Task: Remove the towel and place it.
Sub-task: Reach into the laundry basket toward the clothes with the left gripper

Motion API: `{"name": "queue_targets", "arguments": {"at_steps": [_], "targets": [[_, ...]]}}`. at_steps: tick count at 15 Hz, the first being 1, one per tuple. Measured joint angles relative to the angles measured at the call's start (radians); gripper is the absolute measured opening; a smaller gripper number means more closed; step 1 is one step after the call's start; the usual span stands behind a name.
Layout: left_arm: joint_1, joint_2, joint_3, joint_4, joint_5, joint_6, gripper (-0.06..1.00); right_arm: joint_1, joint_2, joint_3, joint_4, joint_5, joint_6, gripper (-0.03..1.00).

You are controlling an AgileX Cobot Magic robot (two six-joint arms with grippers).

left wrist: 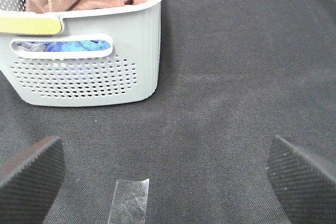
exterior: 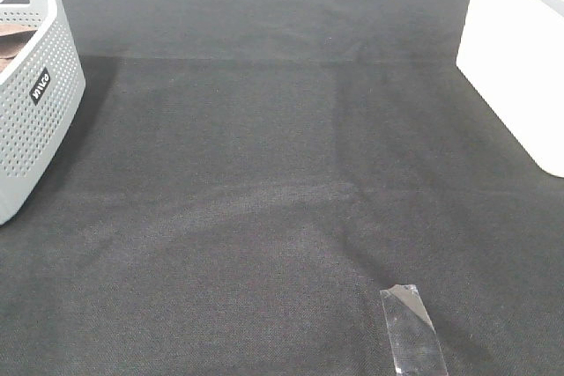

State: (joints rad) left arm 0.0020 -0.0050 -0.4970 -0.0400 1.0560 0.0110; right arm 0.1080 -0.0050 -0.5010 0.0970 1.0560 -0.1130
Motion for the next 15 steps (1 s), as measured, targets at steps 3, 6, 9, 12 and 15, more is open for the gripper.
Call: {"name": "queue_targets", "arguments": {"at_steps": [3,6,9,12,15], "targets": [[0.000,0.000,0.000,-0.002,0.000,0.000,0.99,0.000,0.000,0.000,0.000,0.000,0.000,0.65],[0.000,0.000,-0.023,0.006,-0.002,0.080,0.99,0.000,0.000,0.000,0.000,0.000,0.000,0.65],[0.000,0.130,-0.203,0.107,-0.059,0.352,0.99,0.000,0.000,0.000,0.000,0.000,0.000,0.65],[0.000,0.424,-0.334,0.280,-0.221,0.571,0.99,0.000,0.000,0.000,0.000,0.000,0.000,0.65],[0.000,0.784,-0.456,0.353,-0.332,0.759,0.99,0.000,0.000,0.000,0.000,0.000,0.000,0.65]]}}
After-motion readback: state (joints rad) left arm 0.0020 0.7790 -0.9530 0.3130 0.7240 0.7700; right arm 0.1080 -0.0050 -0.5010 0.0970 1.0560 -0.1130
